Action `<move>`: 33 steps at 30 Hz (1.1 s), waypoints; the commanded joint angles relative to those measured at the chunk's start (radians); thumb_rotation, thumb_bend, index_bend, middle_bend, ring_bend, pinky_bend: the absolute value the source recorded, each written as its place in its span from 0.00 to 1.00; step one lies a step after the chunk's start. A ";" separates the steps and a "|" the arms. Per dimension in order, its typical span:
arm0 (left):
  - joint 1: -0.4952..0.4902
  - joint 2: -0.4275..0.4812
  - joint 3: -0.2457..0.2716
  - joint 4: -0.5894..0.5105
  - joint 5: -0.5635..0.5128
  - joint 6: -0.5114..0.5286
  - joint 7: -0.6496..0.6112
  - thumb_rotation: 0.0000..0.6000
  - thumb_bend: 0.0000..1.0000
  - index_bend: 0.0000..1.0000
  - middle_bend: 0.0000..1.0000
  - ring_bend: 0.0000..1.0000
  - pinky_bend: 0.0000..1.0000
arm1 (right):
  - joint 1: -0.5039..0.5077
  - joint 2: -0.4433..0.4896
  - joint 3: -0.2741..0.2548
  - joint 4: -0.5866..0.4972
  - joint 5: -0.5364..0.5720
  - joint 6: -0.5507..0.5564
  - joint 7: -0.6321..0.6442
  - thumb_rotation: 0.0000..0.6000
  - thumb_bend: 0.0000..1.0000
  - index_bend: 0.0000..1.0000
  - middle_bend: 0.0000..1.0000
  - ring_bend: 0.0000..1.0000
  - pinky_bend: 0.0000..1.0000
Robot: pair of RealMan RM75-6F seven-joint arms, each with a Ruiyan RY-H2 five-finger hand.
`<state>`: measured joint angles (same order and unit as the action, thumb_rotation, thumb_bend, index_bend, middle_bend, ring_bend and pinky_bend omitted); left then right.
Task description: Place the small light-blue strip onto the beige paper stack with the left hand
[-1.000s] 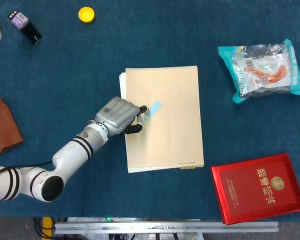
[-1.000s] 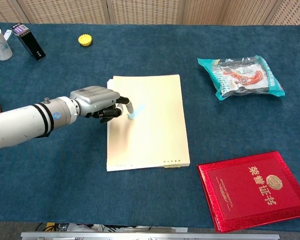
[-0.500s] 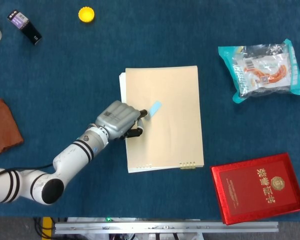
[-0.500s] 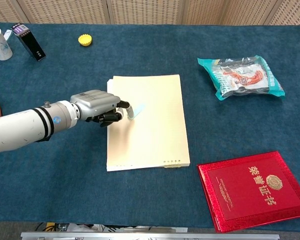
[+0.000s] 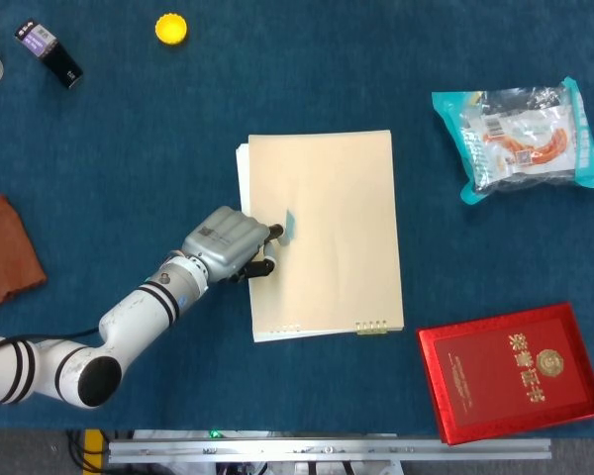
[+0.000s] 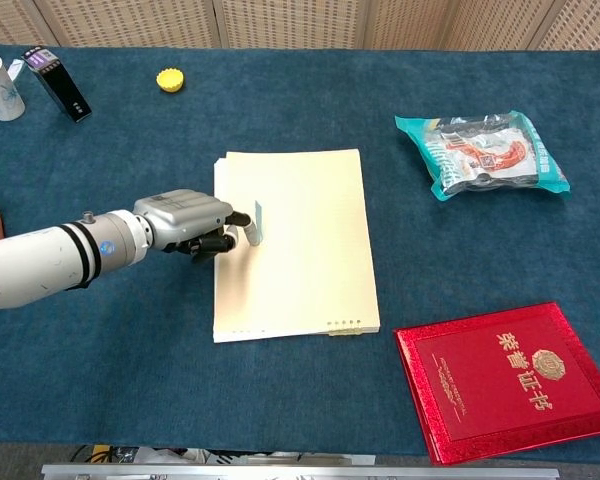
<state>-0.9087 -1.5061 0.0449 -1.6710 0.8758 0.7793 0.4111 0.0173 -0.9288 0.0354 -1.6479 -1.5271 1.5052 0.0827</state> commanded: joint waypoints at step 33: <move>-0.016 -0.022 -0.024 0.021 -0.022 -0.002 0.018 0.00 0.77 0.25 0.79 0.80 0.70 | -0.015 0.004 -0.003 0.010 0.005 0.013 0.012 1.00 0.34 0.46 0.41 0.45 0.37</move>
<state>-0.9229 -1.5260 0.0206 -1.6513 0.8566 0.7783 0.4270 0.0026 -0.9248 0.0325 -1.6386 -1.5227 1.5179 0.0946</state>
